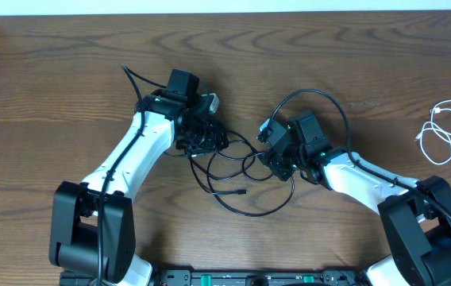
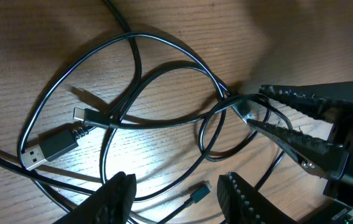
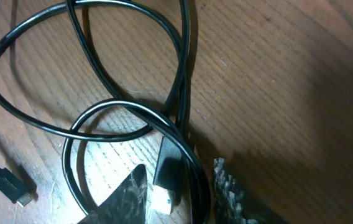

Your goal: Untangle cables

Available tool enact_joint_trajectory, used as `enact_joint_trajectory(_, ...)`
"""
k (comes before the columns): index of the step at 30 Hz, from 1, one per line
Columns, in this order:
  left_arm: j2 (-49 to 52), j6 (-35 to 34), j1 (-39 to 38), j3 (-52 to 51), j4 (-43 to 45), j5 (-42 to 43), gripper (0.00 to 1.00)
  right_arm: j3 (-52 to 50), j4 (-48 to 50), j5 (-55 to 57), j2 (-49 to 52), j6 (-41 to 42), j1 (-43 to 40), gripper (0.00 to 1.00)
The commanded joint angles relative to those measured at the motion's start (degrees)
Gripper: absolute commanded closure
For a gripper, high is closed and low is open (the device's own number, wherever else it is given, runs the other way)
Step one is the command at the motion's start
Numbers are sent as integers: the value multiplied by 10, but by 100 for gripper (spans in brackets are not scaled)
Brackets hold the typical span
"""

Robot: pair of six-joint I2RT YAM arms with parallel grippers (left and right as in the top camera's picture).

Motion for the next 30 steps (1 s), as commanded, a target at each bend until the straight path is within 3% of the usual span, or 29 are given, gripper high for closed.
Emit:
enact_joint_trajectory(1,3,2,-1,-2,-2,7,52,-12,1,-4,4,27,3,70)
enact_joint_trajectory(8,3,2,-1,-2,-3,7,52,-17,1,-4,4,61,3,83)
enact_joint_trajectory(11,3,2,-1,-2,-5,7,52,-17,10,-4,4,89,3,99)
enact_joint_trajectory(16,3,2,-1,-2,-9,8,52,-15,40,-10,-8,147,0,99)
enact_joint_trajectory(23,3,2,-2,-2,-10,57,51,7,47,-126,-66,160,-26,99)
enact_joint_trajectory(30,3,7,-2,-2,-10,76,51,7,54,-138,-132,209,-43,99)
